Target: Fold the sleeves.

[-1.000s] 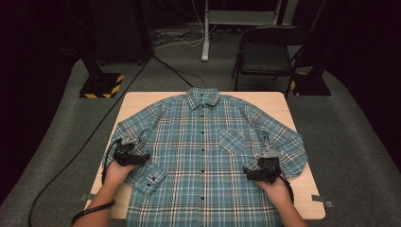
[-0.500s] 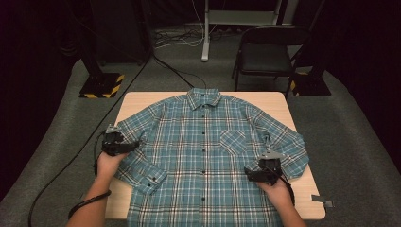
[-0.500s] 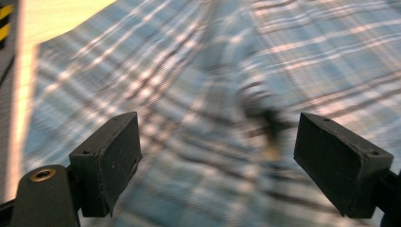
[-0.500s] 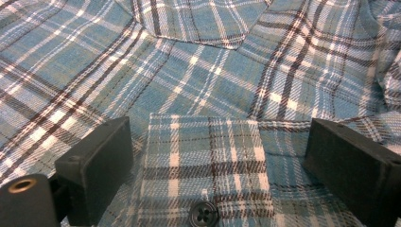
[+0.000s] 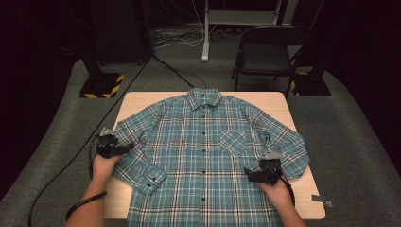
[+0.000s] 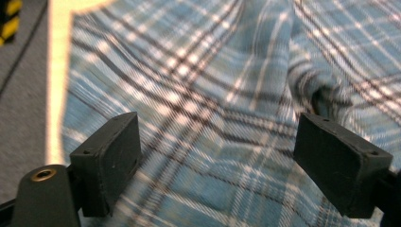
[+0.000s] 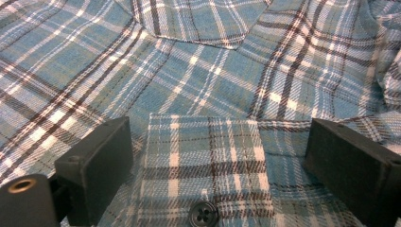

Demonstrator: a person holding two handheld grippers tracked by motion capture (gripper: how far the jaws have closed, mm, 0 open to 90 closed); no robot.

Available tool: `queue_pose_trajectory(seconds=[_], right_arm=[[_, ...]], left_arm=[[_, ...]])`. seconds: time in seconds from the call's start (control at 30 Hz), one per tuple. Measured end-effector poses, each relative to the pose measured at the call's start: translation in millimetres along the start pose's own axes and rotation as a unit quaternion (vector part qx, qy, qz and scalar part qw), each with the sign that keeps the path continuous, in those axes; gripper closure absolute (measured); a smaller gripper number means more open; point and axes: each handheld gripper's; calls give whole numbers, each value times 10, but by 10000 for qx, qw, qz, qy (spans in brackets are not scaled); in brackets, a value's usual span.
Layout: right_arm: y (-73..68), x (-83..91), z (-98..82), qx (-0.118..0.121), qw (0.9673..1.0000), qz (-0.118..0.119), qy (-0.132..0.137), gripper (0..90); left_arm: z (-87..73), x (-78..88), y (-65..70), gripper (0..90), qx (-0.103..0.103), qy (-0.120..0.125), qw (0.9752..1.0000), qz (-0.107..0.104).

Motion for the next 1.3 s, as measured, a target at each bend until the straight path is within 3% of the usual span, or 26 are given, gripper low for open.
queue_pose_trajectory(seconds=[0.17, 0.3, 0.47, 0.5, 0.57, 0.63, 0.73, 0.93, 1.03, 1.13, 1.3], right_arm=[[-1, 0, 0, -2, 10000, -8, 0, 76], [-1, 0, 0, -5, 10000, -19, -1, 75], [-1, 0, 0, -7, 10000, -20, -1, 75], [-1, 0, 0, -7, 10000, -21, 0, 75], [-2, 0, 0, -7, 10000, -26, 0, 74], [-2, 0, -1, -11, 10000, -31, 0, 74], [-4, 2, -2, -20, 10000, -40, -2, 74], [-3, 2, -2, -20, 10000, -39, -2, 74], [-3, 2, -2, -20, 10000, -38, -3, 74], [-3, 2, -2, -17, 10000, -37, -2, 74], [-2, 2, -2, -18, 10000, -37, -2, 74]], left_arm=[[27, 27, -112, 232, 35, -79, 9997, 230], [-23, 8, -193, 287, -35, -224, 9994, 280], [-48, 46, -232, 358, -229, -281, 9979, 543], [-50, 58, -239, 377, -211, -255, 9974, 640], [-54, 63, -266, 416, -98, -242, 9977, 626], [-66, 50, -284, 430, -56, -344, 9968, 714], [-82, 43, -316, 459, 50, -311, 9974, 648], [-85, 37, -349, 572, 62, -243, 9987, 448], [-89, 45, -350, 680, 80, -210, 9991, 346], [-67, 62, -311, 765, -68, -203, 9990, 400], [80, 172, -170, 826, -318, 73, 9991, 261]])
Point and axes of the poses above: each handheld gripper's, and its own axes: x roughly backward along the jaws, z roughly out of its top, y roughly to its right, and after that the axes turned 4 degrees about -x, right-handed
